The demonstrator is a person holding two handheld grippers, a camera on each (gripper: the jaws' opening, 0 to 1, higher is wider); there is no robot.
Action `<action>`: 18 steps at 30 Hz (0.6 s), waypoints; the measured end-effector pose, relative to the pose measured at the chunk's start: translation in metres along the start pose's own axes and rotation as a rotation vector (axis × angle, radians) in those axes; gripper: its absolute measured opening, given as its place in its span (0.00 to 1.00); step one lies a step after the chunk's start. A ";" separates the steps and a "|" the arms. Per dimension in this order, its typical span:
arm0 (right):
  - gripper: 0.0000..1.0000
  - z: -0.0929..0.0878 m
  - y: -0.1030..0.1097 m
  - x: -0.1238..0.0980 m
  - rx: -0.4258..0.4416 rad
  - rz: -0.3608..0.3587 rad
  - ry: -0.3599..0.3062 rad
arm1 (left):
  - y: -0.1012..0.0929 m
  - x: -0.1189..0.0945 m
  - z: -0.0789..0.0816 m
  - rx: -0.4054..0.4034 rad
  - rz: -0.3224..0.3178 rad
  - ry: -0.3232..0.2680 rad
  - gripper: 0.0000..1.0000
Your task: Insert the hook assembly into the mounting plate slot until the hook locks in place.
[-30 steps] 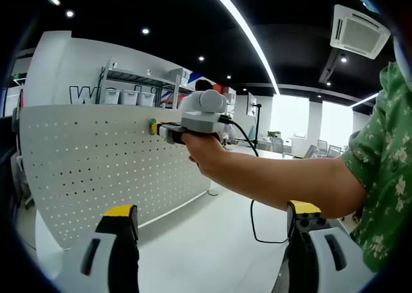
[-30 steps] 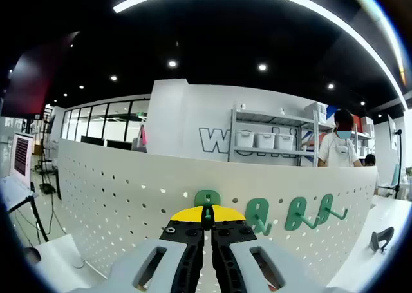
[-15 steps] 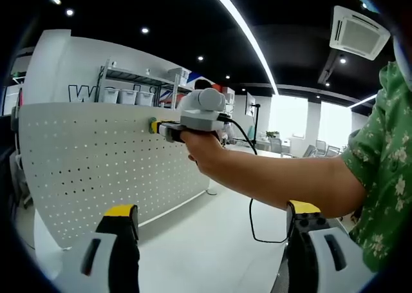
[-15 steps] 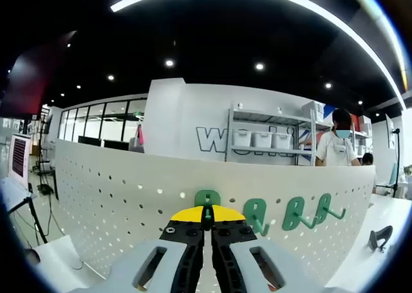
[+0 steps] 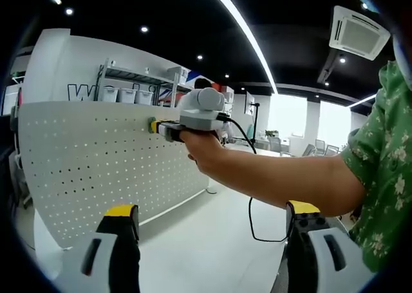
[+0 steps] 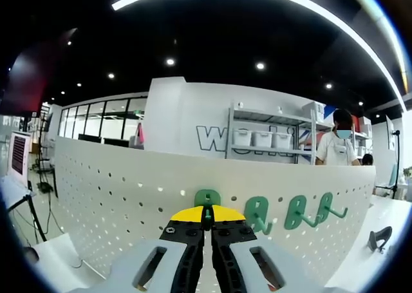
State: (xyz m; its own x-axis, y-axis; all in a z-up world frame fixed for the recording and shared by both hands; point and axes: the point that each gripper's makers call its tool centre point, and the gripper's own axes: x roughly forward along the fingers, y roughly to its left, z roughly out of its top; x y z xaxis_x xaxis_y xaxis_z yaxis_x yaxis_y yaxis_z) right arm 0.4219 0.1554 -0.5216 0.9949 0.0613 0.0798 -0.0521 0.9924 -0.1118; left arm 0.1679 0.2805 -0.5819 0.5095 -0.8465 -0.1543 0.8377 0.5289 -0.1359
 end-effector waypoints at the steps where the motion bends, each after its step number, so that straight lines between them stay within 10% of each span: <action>1: 0.01 0.000 0.000 0.000 0.002 0.000 -0.001 | 0.000 0.000 0.000 0.000 0.000 0.000 0.97; 18: 0.01 0.001 0.000 0.000 0.017 -0.007 -0.014 | 0.000 0.000 -0.004 -0.004 -0.008 0.010 0.96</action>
State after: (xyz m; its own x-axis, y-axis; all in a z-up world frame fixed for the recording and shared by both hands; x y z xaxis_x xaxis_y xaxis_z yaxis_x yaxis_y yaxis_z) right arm 0.4221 0.1556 -0.5204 0.9940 0.0553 0.0943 -0.0464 0.9945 -0.0938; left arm 0.1671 0.2809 -0.5858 0.5009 -0.8500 -0.1632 0.8408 0.5226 -0.1413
